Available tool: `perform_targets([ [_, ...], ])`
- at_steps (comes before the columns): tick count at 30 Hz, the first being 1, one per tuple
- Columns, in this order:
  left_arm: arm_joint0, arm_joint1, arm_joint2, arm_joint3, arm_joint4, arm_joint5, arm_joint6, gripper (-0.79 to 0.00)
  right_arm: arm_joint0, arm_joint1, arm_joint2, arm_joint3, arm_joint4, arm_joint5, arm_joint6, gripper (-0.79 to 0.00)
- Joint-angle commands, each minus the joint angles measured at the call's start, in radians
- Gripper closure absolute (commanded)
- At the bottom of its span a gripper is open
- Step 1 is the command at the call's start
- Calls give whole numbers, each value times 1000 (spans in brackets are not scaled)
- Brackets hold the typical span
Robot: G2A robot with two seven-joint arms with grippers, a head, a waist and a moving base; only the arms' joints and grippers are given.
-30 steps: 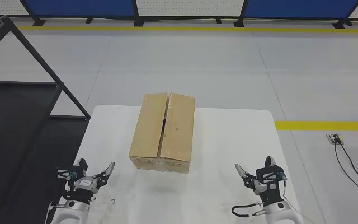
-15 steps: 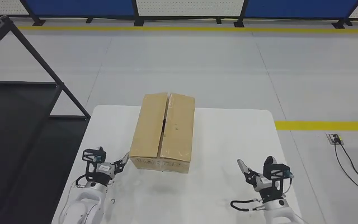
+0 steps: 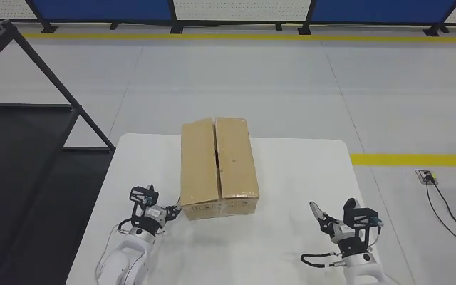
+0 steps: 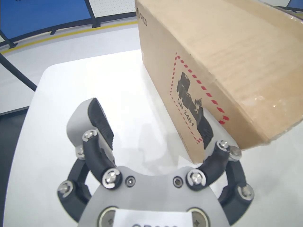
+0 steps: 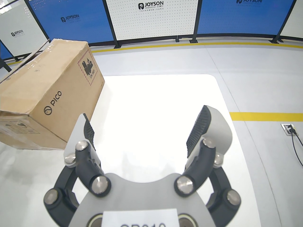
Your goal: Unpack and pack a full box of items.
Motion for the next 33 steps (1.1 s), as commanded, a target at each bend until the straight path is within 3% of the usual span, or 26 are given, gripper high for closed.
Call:
perform_targets([
  [1, -2, -3, 21, -10, 8, -2, -1, -785, -1, 0, 4, -4, 1, -11, 1, -785],
  [12, -30, -18, 124, -36, 76, -14, -14, -785, -12, -6, 19, -11, 43, -20, -8, -785],
  [15, -35, -22, 145, -40, 84, -17, -13, -785, -18, -12, 27, -23, 74, 54, -2, -785],
  [18, -25, -24, 153, -46, 86, -15, -6, -785, -18, -12, 27, -25, 66, 61, 6, -785],
  [21, 0, -21, 115, -58, 65, -2, 8, -785, -18, -12, 27, -25, 66, 61, 6, -785],
  [26, 74, -8, -20, -84, 29, 36, 51, -785, -18, -12, 27, -25, 66, 61, 6, -785],
  [30, 130, 1, -128, -71, -22, 48, 90, -785, -14, -11, 16, -41, 107, -58, 19, -785],
  [33, 153, 3, -189, -58, -72, 64, 105, -785, -5, -13, 0, -43, 95, -47, 54, -785],
])
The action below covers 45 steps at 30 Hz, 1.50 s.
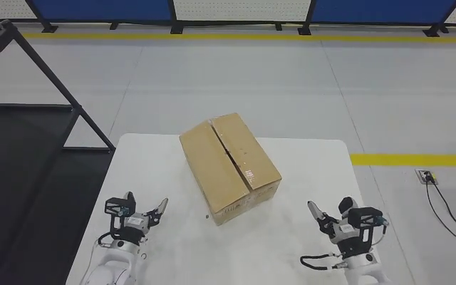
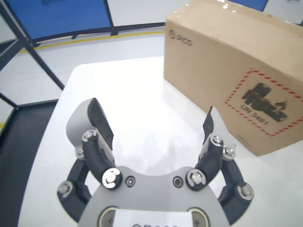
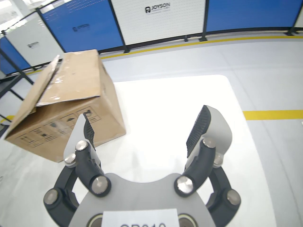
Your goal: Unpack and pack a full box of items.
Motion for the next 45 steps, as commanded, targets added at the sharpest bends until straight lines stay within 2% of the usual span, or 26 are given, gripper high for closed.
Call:
perform_targets([
  [1, 12, 1, -36, 7, -33, 11, 9, -785, 11, -4, -32, -5, -7, 25, 31, -785],
  [4, 30, 1, -67, 8, -59, 22, 26, -785, 34, -10, -89, -7, 41, 2, 71, -785],
  [11, 56, -2, -84, 9, -75, 18, 44, -785, 72, -11, -158, -7, 163, -168, 203, -785],
  [22, 67, -2, -76, 6, -52, 7, 45, -785, 71, -12, -165, -10, 168, -172, 204, -785],
  [29, 69, -3, -72, 0, -30, 11, 51, -785, 147, -35, -249, 62, 502, -187, 206, -785],
  [34, 72, -5, -76, 9, -34, 18, 61, -785, 216, -47, -276, 130, 718, -214, 265, -785],
  [45, 71, -10, -88, 16, -50, 41, 66, -785, 314, -70, -357, 199, 776, -194, 219, -785],
])
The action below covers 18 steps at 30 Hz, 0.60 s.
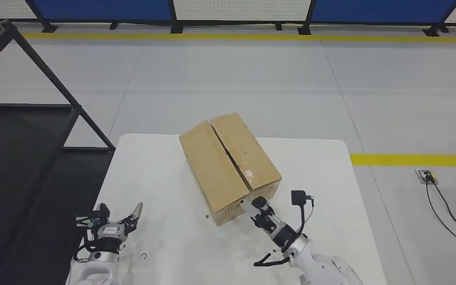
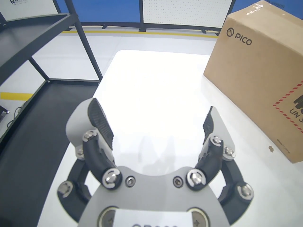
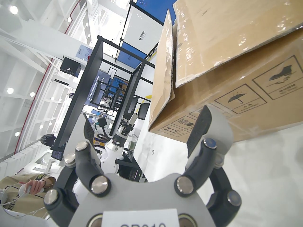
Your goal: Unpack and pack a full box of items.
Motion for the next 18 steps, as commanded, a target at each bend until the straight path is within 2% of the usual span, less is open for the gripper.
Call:
perform_targets([
  [1, 2, -1, -2, 2, 2, 2, 4, -785, 12, -3, -12, 6, 1, -3, -6, -730],
  [5, 4, -3, -4, 5, -1, 6, 12, -785, 34, -10, -34, 18, 0, 9, -14, -579],
  [6, 4, -3, -5, 5, -2, 6, 12, -785, 38, -11, -36, 22, 0, 14, -15, -508],
  [9, 6, -4, -8, 6, -2, 8, 13, -785, 58, -16, -47, 36, 3, 29, -20, -462],
  [10, 6, -4, -11, 7, -2, 8, 13, -785, 65, -18, -52, 41, 6, 35, -22, -413],
  [18, 8, -6, -25, 9, -10, 5, 16, -785, 102, -27, -71, 73, -16, 84, -26, -376],
])
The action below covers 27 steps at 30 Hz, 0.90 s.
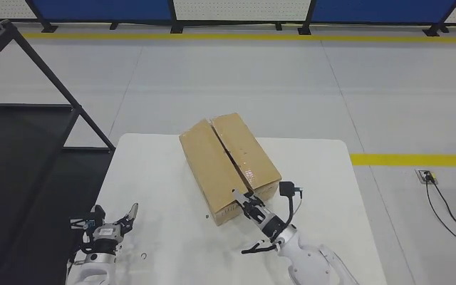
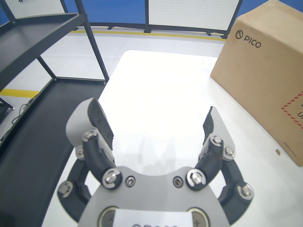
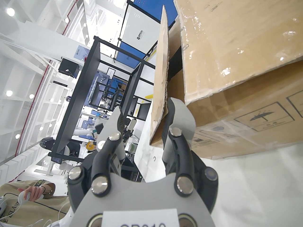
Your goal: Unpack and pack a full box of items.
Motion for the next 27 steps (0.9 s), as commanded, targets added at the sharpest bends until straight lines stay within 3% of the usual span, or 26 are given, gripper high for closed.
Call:
perform_targets([
  [1, 0, 0, -4, 2, -2, -3, 0, -785, 6, -2, -4, 6, -11, 10, 0, -354],
  [4, -3, -1, -8, 5, -1, -4, -1, -785, 13, -5, -12, 12, -26, 25, -7, -283],
  [7, -4, -2, -9, 5, -1, -6, -3, -785, 18, -8, -17, 18, -36, 31, -14, -102],
  [11, -6, -2, -12, 5, 0, -8, -5, -785, 25, -11, -18, 25, -44, 34, -20, 0],
  [18, -12, -4, -13, 13, 4, -19, -14, -785, 26, -11, 6, 35, -31, 6, -4, 0],
  [27, -28, -4, -15, 16, 14, -31, -28, -785, -5, 3, 78, 17, 25, -75, 97, 0],
])
